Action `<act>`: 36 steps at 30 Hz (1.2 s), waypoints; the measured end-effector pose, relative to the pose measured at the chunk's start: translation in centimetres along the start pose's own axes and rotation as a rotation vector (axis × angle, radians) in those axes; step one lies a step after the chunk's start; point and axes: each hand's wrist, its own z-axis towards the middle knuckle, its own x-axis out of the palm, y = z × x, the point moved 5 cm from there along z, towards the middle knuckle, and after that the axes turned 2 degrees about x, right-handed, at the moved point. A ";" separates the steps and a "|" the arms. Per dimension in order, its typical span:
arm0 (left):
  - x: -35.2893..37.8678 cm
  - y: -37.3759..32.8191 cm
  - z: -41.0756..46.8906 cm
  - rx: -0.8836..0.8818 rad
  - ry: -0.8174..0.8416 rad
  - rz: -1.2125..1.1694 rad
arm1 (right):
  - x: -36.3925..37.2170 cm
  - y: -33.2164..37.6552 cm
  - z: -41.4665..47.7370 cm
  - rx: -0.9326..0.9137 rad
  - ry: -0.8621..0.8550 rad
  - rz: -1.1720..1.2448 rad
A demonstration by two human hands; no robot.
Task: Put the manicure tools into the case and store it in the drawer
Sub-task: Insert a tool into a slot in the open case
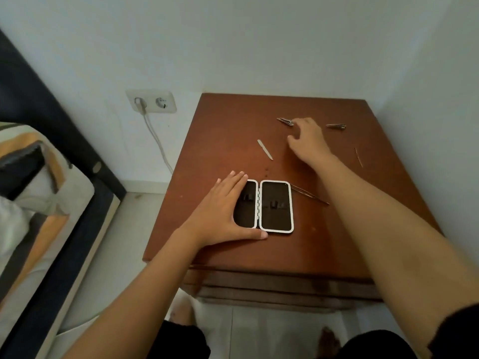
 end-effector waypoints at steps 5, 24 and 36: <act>0.1 0.0 0.3 0.021 -0.081 0.006 | 2.3 0.0 4.1 -0.062 0.084 -0.140; 0.3 -1.0 -2.5 -0.293 -0.189 0.042 | -0.3 5.5 -6.4 -0.098 0.181 0.455; 0.7 -0.5 -2.7 -0.279 -0.226 0.066 | 3.0 8.4 -8.1 -0.191 0.369 0.193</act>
